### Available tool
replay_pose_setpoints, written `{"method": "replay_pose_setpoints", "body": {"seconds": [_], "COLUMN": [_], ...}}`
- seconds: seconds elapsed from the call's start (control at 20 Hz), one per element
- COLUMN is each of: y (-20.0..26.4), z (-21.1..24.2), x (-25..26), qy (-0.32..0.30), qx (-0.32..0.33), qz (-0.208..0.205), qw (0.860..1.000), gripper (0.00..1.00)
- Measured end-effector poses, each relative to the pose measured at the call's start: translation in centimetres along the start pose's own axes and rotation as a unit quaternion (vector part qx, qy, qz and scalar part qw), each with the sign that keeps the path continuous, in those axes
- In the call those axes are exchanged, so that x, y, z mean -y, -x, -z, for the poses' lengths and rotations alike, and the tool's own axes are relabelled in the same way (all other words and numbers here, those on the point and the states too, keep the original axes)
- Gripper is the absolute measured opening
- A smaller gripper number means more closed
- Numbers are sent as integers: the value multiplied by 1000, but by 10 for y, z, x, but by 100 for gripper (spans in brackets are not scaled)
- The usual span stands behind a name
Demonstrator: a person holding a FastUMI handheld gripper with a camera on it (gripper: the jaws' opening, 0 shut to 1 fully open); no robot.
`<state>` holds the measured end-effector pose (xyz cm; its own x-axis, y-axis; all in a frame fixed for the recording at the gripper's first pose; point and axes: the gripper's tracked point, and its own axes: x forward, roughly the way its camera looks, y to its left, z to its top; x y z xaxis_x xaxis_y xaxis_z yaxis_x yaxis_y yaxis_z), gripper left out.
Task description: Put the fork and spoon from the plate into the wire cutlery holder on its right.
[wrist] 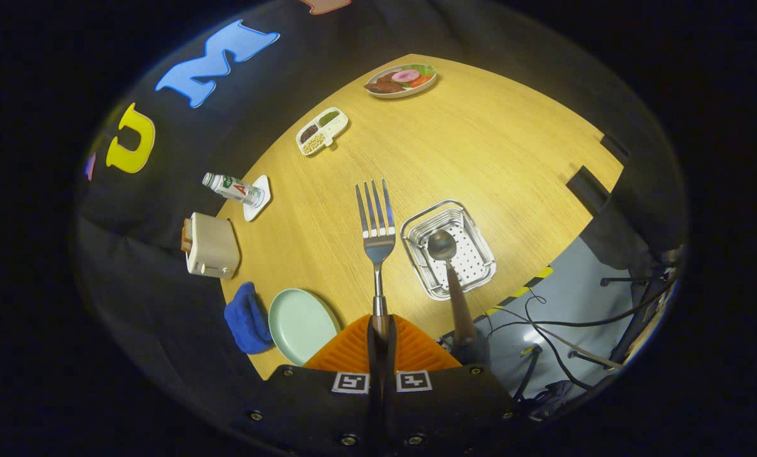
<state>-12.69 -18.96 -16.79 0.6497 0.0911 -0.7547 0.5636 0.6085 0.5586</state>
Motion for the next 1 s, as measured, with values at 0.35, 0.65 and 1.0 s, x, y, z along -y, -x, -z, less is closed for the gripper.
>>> {"method": "replay_pose_setpoints", "body": {"seconds": [0.35,0.65,1.0], "y": [-1,-18,-23], "z": [13,33,43], "x": [25,29,37], "qy": [-5,-26,-70], "qx": [-43,-110,-150], "qz": [10,22,39], "qw": [999,993,985], "gripper": [2,1,2]}}
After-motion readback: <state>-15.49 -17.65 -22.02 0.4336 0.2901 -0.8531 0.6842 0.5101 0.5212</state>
